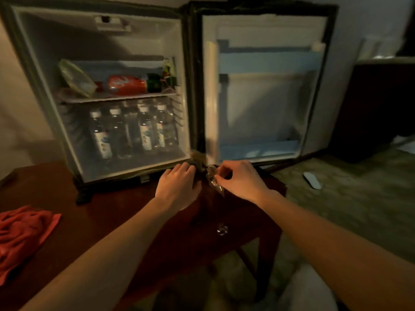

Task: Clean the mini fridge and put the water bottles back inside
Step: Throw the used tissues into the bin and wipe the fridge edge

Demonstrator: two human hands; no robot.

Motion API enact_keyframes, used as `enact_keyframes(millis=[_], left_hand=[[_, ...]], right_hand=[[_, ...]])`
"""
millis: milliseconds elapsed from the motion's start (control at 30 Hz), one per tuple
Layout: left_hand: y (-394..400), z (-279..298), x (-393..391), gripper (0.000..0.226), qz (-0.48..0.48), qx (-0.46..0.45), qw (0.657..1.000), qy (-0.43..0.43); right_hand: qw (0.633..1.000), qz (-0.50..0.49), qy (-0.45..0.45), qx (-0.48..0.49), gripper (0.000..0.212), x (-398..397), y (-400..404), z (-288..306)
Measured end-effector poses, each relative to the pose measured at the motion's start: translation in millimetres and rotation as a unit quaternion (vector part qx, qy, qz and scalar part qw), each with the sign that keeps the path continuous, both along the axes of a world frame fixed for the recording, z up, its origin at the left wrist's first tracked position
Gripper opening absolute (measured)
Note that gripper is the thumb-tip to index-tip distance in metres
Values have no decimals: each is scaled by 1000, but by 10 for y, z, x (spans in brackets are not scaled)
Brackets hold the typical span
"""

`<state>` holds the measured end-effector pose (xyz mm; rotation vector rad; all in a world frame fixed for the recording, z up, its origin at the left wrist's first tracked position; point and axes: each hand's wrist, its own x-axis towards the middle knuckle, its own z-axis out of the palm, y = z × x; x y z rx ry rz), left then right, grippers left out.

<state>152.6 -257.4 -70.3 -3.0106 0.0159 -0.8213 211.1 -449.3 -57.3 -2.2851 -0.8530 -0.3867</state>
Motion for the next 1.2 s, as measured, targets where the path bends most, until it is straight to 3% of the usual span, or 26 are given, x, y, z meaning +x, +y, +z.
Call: enact_keyframes(millis=[200,400,600,867,1200], left_hand=[[-1084,-34,199,40,-96,15,995,11],[-2179,-324,480,43,-182,37,982,44],[-3139,-837,808,43,-272,53,954,114],[-4261,-1639,1182,48,-356,57,914,185],[-5120,-2851,1714,51,-365,63,889,270]], right_hand=[[996,-77,-33,-21,8,-138,-1258,-156],[981,-188,29,-19,10,-192,-2432,-519],[949,-288,122,-24,11,-240,-3367,-1195],[889,-420,161,-78,17,-196,-4448,-2174],[848,-433,277,-128,11,211,-5426,-3293]])
